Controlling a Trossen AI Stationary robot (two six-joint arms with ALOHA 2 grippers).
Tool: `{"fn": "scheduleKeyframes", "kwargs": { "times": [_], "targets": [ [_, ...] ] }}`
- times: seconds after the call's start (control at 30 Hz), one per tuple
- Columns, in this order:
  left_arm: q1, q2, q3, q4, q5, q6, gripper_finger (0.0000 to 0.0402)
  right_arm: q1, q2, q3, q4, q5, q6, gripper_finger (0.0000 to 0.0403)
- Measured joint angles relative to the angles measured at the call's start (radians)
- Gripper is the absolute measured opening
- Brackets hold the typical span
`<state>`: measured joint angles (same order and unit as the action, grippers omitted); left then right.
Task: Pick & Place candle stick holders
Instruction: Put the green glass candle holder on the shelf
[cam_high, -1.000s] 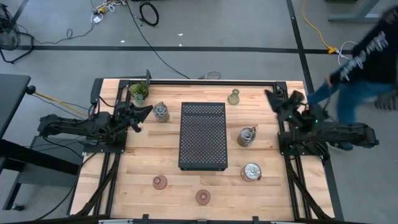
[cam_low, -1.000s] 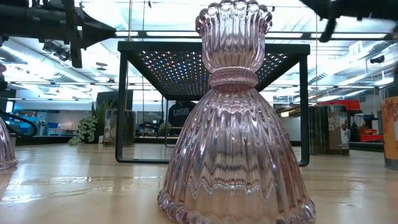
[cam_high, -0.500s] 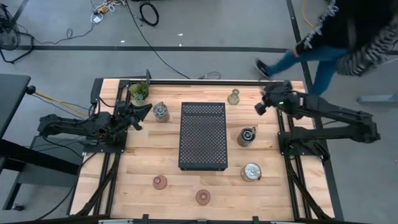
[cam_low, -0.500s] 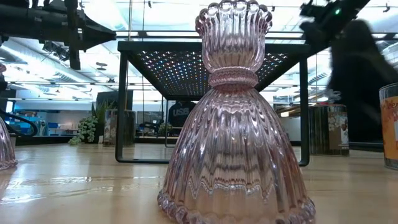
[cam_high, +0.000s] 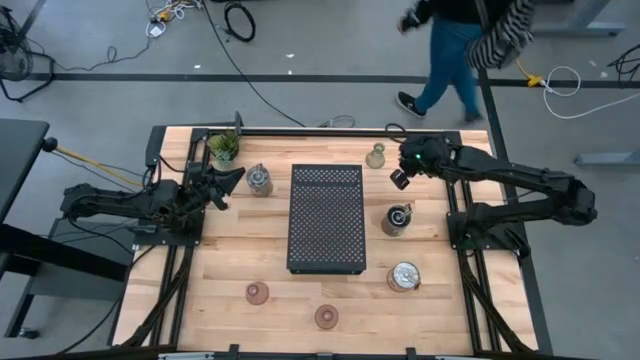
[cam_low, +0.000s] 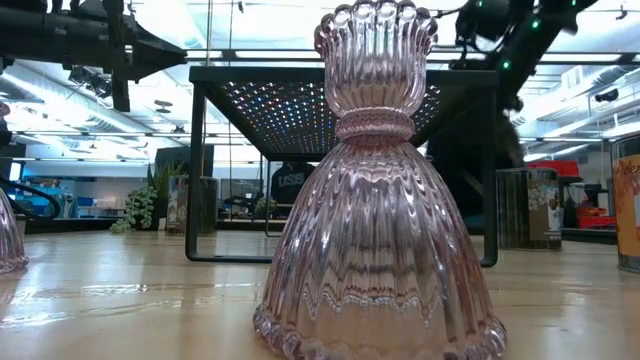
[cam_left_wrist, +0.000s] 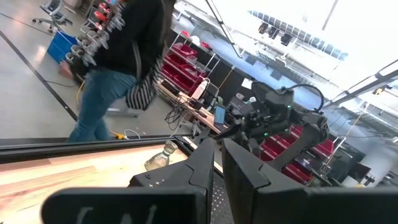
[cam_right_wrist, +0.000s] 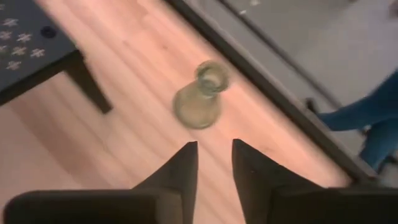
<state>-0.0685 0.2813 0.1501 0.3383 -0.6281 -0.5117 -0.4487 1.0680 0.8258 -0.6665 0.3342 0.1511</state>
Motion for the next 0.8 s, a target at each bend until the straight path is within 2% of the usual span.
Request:
{"fn": "scheduleKeyframes", "kwargs": {
  "times": [0.13, 0.3, 0.43, 0.6, 0.8],
  "targets": [
    [0.0, 0.0, 0.0, 0.0, 0.0, 0.0, 0.0037, -0.049, 0.002, -0.066, 0.08, -0.081, -0.005, 0.0147],
    [0.0, 0.0, 0.0, -0.019, 0.0, 0.001, 0.0037, -0.072, 0.002, -0.149, 0.225, -0.104, -0.009, 0.0191],
    [0.0, 0.0, 0.0, -0.043, 0.0, 0.001, 0.0037, -0.094, 0.006, -0.241, 0.417, -0.137, -0.002, 0.0221],
    [0.0, 0.0, 0.0, -0.055, -0.002, 0.001, 0.0037, -0.118, 0.043, -0.339, 0.612, -0.135, -0.003, 0.0244],
    [0.0, 0.0, 0.0, -0.061, -0.005, 0.001, 0.0037, -0.135, 0.112, -0.386, 0.817, -0.114, -0.013, 0.0249]
  ]
}}
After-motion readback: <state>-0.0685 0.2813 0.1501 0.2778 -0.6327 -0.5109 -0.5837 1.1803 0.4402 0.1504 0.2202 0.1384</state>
